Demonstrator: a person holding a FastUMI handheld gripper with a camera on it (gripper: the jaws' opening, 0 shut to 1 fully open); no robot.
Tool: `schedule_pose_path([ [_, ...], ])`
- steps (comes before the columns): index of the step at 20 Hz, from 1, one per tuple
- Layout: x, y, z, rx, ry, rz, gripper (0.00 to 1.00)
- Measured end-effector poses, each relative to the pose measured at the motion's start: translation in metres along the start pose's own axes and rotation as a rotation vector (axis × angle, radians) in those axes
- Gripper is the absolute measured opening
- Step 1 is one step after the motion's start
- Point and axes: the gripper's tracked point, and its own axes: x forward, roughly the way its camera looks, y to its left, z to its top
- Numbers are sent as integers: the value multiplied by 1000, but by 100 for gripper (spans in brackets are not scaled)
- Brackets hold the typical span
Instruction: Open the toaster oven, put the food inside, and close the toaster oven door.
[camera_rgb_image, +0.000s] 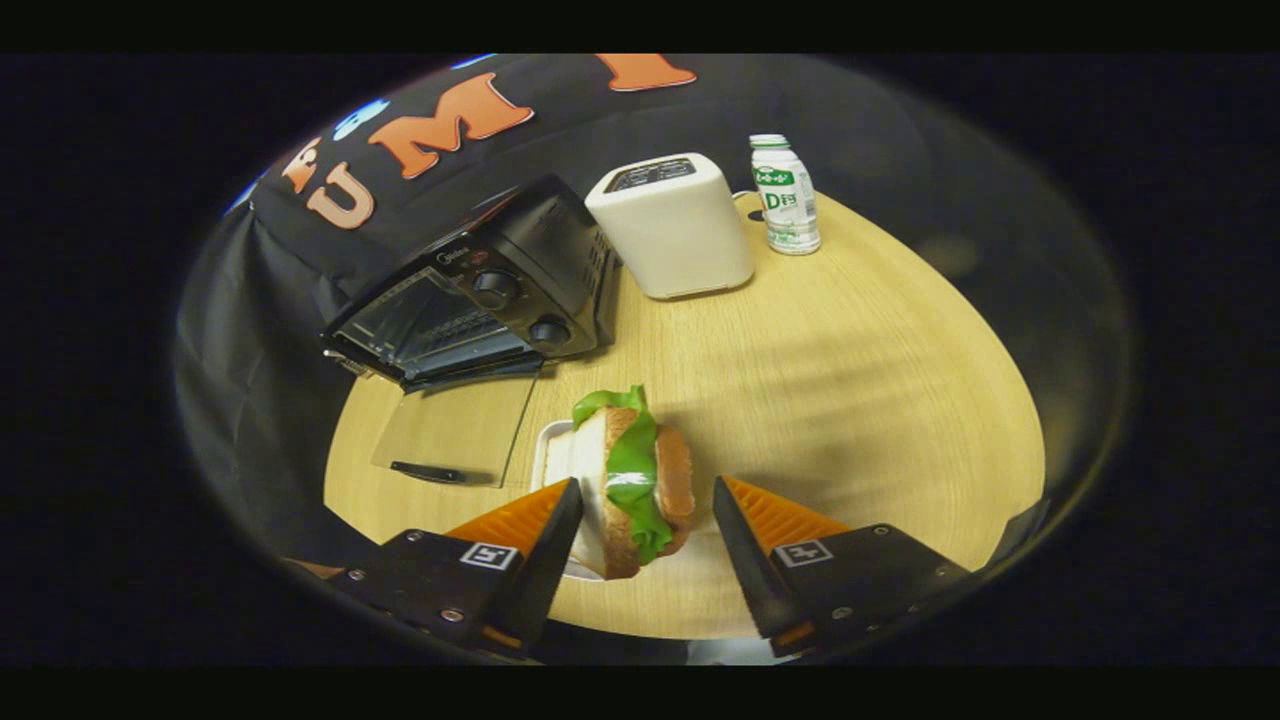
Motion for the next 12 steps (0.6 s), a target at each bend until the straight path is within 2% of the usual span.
schedule_pose_path([
  [1,1,3,0,32,3,16,67],
  [7,-7,14,1,114,-5,39,30],
  [12,-24,21,7,107,-44,2,28],
])
